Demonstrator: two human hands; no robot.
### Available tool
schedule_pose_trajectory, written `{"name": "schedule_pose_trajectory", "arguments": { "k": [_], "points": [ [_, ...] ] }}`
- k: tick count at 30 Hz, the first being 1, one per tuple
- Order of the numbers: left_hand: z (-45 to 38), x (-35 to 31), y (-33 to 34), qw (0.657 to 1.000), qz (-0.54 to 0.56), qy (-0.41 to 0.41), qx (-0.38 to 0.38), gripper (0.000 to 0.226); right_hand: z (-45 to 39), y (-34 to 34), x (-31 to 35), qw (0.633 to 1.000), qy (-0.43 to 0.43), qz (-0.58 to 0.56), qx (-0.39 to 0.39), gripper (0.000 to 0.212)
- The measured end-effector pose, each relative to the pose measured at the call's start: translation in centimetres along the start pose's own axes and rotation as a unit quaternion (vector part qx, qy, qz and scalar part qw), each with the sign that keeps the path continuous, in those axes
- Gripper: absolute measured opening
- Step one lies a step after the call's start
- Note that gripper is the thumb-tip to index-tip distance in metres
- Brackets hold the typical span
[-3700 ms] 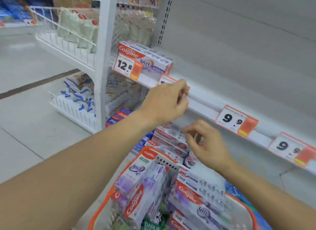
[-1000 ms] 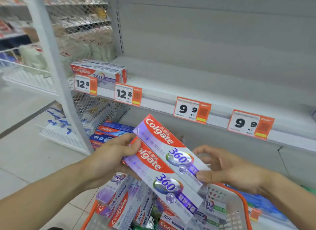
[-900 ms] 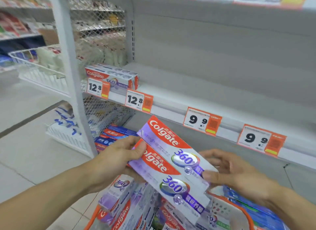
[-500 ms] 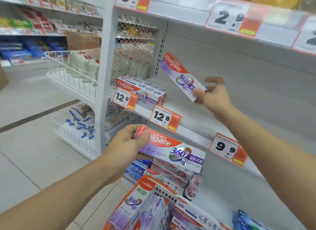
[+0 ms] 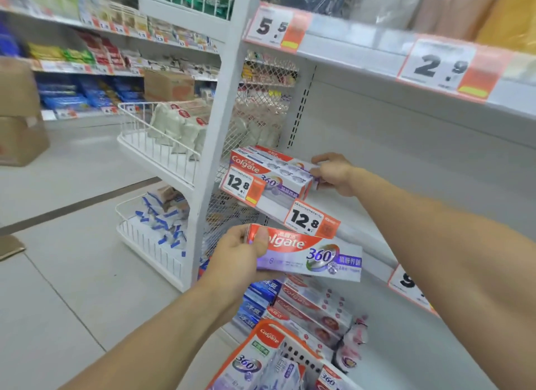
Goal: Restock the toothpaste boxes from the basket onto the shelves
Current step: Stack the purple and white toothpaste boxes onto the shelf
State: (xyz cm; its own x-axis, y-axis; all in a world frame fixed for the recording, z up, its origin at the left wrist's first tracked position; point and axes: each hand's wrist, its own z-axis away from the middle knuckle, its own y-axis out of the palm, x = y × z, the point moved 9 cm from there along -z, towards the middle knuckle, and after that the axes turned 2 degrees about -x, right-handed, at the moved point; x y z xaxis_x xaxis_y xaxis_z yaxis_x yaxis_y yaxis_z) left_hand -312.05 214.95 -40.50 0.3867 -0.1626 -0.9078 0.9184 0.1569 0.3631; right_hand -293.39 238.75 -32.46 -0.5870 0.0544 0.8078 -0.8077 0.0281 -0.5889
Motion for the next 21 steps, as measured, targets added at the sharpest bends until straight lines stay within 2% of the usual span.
{"name": "schedule_pose_trajectory", "arguments": {
  "k": [4, 6, 8, 9, 10, 11, 13, 15, 16, 18, 19, 21],
  "points": [
    [0.3, -0.2, 0.0, 1.000, 0.005, 0.000, -0.007, 0.019, 1.2, 0.8, -0.8, 0.999, 0.028, -0.013, 0.044, 0.025],
    [0.4, -0.4, 0.2, 1.000, 0.000, 0.009, -0.005, 0.018, 1.9, -0.7, -0.2, 1.000, -0.013, 0.028, 0.002, 0.018],
    [0.3, -0.7, 0.3, 1.000, 0.004, 0.012, 0.000, 0.018, 3.1, -3.3, 1.1, 0.991, -0.080, 0.071, -0.082, 0.019],
    [0.1, -0.8, 0.3, 1.000, 0.012, 0.010, 0.010, 0.020, 4.2, -4.2, 1.6, 0.988, -0.106, 0.066, -0.092, 0.017],
    [-0.1, -1.1, 0.3, 0.999, 0.023, 0.006, 0.024, 0.022, 5.7, -4.3, 2.0, 0.990, -0.122, 0.041, -0.057, 0.013],
    [-0.2, -1.5, 0.4, 0.998, 0.034, 0.003, 0.043, 0.024, 7.4, -3.8, 2.0, 0.992, -0.125, 0.012, 0.025, 0.014],
    [-0.5, -2.4, 0.9, 0.996, 0.054, 0.008, 0.077, 0.030, 12.5, -2.2, 1.8, 0.965, -0.120, 0.014, 0.235, 0.044],
    [-0.5, -3.4, 1.8, 0.993, 0.067, 0.022, 0.099, 0.033, 17.4, -2.3, 1.5, 0.926, -0.141, 0.092, 0.339, 0.067],
    [-0.5, -3.8, 2.5, 0.991, 0.066, 0.031, 0.111, 0.033, 18.6, -3.0, 1.4, 0.920, -0.155, 0.109, 0.344, 0.066],
    [-0.8, -4.5, 4.0, 0.990, 0.040, 0.049, 0.124, 0.034, 19.2, -4.9, 1.7, 0.934, -0.173, 0.096, 0.299, 0.055],
    [-1.3, -5.0, 4.5, 0.992, -0.006, 0.073, 0.108, 0.036, 18.9, -6.1, 1.8, 0.946, -0.176, 0.073, 0.260, 0.051],
    [-3.3, -7.0, 4.2, 0.977, -0.150, 0.153, 0.013, 0.041, 17.4, -8.7, 1.4, 0.969, -0.182, 0.028, 0.167, 0.048]
  ]
}}
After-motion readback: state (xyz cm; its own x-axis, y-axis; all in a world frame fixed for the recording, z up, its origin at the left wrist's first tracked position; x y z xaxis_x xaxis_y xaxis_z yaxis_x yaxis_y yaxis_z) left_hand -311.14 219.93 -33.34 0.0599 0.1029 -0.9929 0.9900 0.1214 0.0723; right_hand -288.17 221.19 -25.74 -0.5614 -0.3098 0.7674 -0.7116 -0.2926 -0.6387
